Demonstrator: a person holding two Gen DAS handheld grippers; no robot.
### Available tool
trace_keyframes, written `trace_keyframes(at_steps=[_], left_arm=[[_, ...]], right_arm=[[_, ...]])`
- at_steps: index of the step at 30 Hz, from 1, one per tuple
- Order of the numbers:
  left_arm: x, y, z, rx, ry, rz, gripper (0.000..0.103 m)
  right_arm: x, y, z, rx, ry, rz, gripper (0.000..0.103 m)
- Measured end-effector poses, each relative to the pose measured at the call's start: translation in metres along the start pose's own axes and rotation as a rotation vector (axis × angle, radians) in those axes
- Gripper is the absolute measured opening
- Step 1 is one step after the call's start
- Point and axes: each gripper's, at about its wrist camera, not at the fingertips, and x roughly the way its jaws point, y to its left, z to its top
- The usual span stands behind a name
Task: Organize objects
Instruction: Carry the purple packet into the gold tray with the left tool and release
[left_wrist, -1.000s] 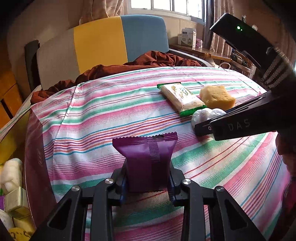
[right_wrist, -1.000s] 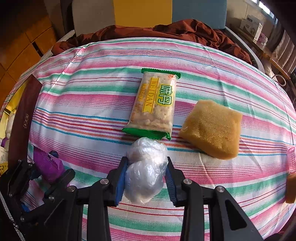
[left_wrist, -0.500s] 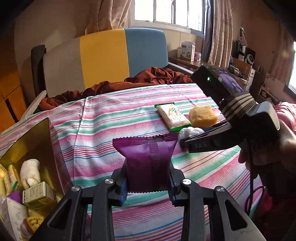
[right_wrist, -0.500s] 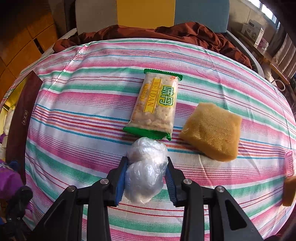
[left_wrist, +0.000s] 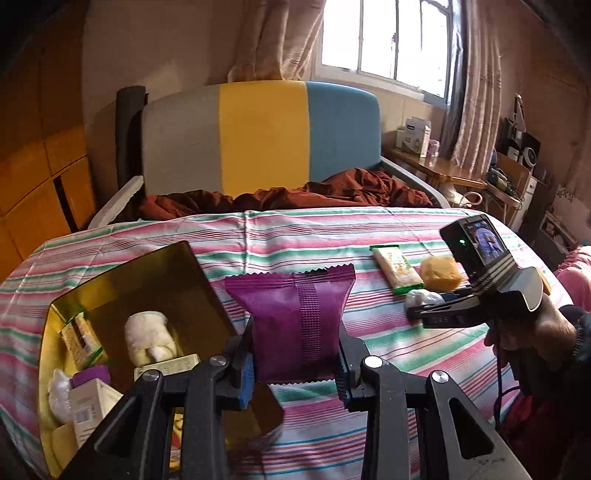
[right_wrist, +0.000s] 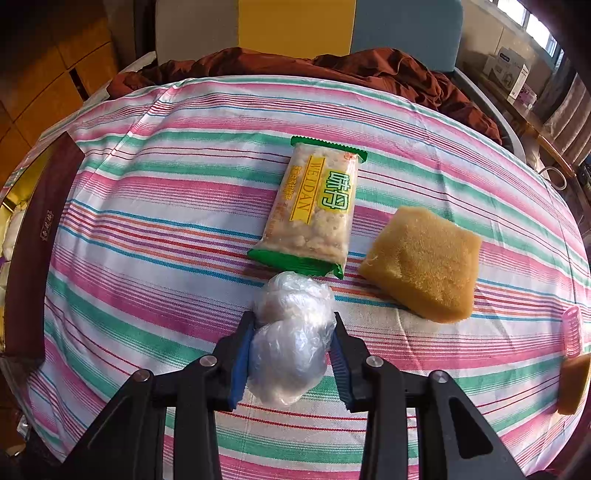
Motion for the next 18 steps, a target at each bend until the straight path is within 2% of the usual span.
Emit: trace_keyframes(at_steps=[9,18], left_arm=[[-0.018,0.082,-0.008,-0.112,-0.023,0.167,0.035],[-0.020,0.156,-0.027,-0.235,0.009,0.299,0.035]], right_arm=[[0.002,0.006,0.000,-0.026,-0.006,-0.032,0.038],[0.004,0.007,0.001,-0.025,-0.005,-0.037,0.038]])
